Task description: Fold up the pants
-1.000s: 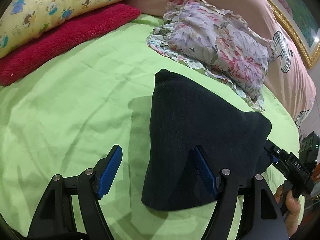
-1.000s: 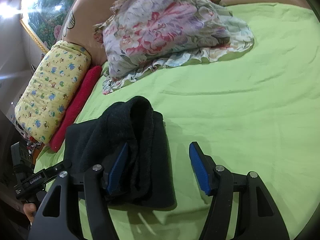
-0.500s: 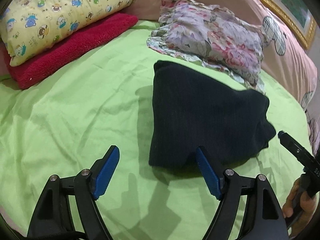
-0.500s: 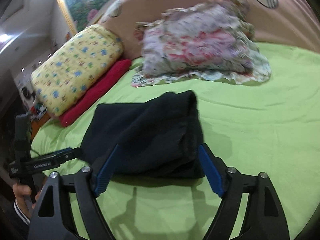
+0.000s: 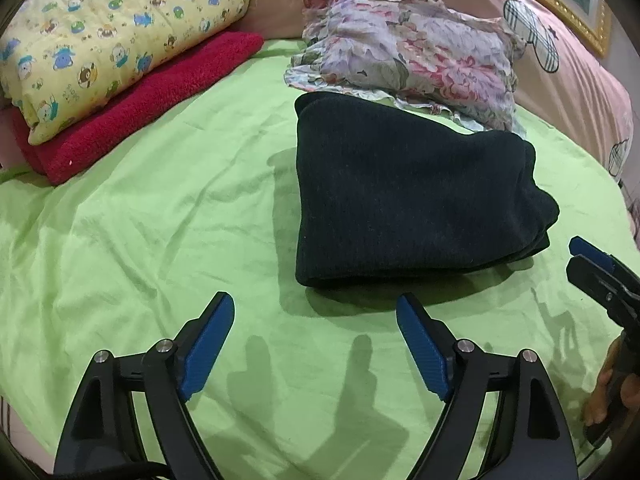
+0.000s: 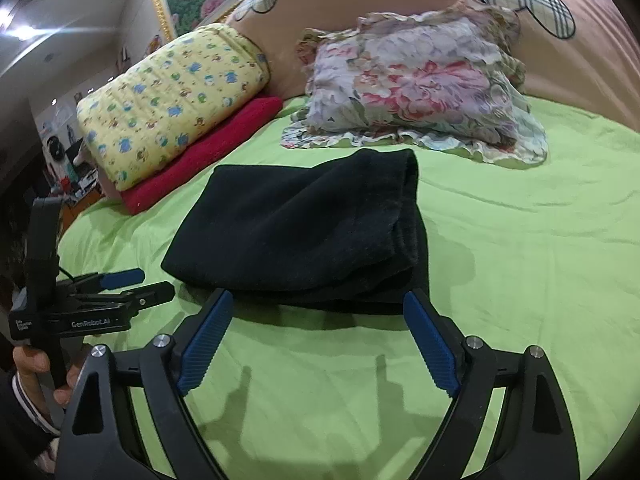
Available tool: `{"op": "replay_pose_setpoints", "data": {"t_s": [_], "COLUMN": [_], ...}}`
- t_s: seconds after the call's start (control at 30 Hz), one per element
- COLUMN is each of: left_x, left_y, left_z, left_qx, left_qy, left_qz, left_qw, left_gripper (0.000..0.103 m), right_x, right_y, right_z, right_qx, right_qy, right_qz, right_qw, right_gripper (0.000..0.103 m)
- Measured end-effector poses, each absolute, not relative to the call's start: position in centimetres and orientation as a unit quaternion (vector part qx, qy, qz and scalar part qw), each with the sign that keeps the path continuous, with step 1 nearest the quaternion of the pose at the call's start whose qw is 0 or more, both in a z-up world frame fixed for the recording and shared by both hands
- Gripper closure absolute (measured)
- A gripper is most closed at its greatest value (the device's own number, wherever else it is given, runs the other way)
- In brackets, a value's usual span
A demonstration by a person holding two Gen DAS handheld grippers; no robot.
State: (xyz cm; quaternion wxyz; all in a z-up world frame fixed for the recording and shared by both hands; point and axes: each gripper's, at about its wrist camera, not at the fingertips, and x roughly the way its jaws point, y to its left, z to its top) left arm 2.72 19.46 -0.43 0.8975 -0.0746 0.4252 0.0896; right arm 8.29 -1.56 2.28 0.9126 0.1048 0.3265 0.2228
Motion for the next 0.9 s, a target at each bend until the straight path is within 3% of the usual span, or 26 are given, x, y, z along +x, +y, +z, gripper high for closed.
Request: {"op": "replay_pose_setpoints", "data": {"t_s": [0.27, 0.63, 0.9], "left_x": [3.1, 3.2, 2.9], "left_y": [17.7, 16.5, 16.0], "left_z": [-2.2, -2.8, -2.7], "left_qx": [-0.028, -0.001, 0.011], "left_qy": [0.422, 0.412, 0.401], "left_qz": [0.091, 0.089, 0.092], "left_qw": [0.902, 0.907, 0.911], "left_gripper": [0.018, 0.017, 0.017], "right_x": [7.8, 7.5, 6.9], "right_y": [-0.3, -1.6, -0.3], "right_z": [-0.6, -0.8, -0.5], "right_qx": [0.099, 0.132, 0.092], "right_qy": [0.339, 0.32, 0.311], "right_qz": [0.209, 0.203, 0.193], "right_qw": [0.912, 0.916, 0.926], "right_gripper": [0.014, 0.014, 0.014]}}
